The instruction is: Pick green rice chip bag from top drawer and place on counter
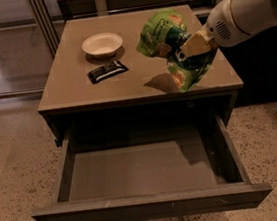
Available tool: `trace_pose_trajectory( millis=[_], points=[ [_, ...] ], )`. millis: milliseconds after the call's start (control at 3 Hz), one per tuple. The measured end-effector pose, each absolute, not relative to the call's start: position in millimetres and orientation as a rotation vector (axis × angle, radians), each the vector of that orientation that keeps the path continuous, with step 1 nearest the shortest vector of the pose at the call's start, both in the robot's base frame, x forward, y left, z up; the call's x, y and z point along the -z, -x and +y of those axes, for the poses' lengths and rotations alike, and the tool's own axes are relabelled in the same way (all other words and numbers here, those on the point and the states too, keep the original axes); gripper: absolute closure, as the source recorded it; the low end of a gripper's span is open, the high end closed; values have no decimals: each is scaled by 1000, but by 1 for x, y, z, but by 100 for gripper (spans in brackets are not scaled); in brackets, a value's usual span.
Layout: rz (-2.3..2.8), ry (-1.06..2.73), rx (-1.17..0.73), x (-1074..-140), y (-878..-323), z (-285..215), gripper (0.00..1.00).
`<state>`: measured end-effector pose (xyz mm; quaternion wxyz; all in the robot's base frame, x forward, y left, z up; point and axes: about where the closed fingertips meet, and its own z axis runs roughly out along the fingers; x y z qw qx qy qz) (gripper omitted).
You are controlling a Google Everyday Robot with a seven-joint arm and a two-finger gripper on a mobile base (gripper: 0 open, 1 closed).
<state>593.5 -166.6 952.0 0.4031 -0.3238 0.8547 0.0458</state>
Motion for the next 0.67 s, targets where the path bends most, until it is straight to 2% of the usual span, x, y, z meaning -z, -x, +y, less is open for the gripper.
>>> trace_pose_trajectory(
  millis=[667],
  points=[
    [2267, 744, -108, -927, -629, -175, 100]
  ],
)
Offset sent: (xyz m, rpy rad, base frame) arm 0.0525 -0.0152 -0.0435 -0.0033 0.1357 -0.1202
